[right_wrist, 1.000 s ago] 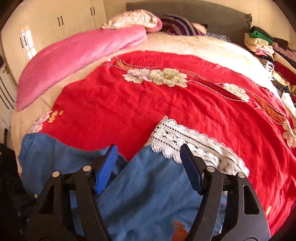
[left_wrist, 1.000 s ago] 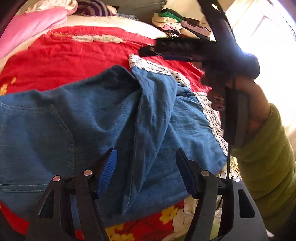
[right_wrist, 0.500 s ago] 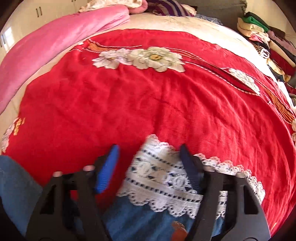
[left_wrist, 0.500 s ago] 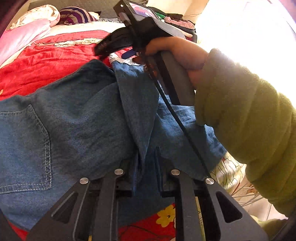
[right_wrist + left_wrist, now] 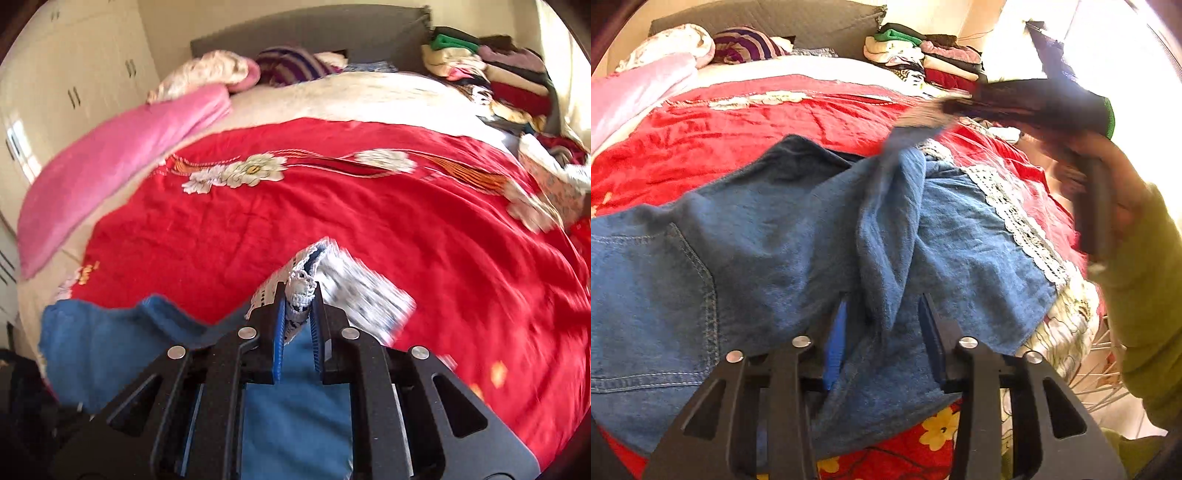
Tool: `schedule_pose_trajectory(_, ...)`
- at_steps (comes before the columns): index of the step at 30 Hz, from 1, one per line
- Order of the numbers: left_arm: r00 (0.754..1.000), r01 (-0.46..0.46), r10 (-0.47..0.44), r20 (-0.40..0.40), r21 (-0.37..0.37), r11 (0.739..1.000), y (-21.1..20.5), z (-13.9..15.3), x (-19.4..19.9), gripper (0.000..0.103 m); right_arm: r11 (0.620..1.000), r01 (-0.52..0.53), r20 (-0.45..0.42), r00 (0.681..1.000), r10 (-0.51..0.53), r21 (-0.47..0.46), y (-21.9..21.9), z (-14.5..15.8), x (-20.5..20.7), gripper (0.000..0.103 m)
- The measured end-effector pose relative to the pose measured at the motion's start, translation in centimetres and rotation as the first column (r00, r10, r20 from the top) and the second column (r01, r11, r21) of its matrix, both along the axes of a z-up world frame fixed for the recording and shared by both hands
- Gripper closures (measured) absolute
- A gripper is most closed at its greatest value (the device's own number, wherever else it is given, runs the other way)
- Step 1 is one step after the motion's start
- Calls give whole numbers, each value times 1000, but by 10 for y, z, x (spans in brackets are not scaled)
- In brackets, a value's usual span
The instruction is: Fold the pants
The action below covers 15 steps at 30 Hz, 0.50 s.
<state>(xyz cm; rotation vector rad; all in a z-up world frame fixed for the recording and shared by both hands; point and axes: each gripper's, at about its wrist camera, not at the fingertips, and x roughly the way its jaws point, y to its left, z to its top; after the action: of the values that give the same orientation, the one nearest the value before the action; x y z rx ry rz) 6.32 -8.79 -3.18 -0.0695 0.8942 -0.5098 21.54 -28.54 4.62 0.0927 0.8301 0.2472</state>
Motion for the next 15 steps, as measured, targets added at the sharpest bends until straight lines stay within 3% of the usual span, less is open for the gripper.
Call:
schedule_pose_trajectory(3, 1000, -17, 16, 25, 53, 998, 1, 1, 2, 68, 999, 30, 3, 1000, -30, 28, -30, 6, -30, 96)
schedule_pose_trajectory(5, 999, -23, 20, 36, 81, 996, 3, 0, 5, 90, 998, 49, -1, 999, -49, 35, -48, 8, -50, 96)
schedule_pose_trajectory(7, 999, -17, 14, 39, 98, 995, 3, 0, 9, 95, 996, 70, -13, 997, -70, 62, -65, 8, -71, 96)
schedule_pose_trajectory(9, 999, -4, -1, 52, 102, 995, 4, 4, 5, 99, 992, 81, -32, 996, -78, 100, -76, 5, -90, 96)
schedule_pose_trajectory(15, 995, 8, -21, 95, 133, 991, 11, 17, -12, 99, 987, 81, -92, 993, -68, 140, -84, -13, -140, 96)
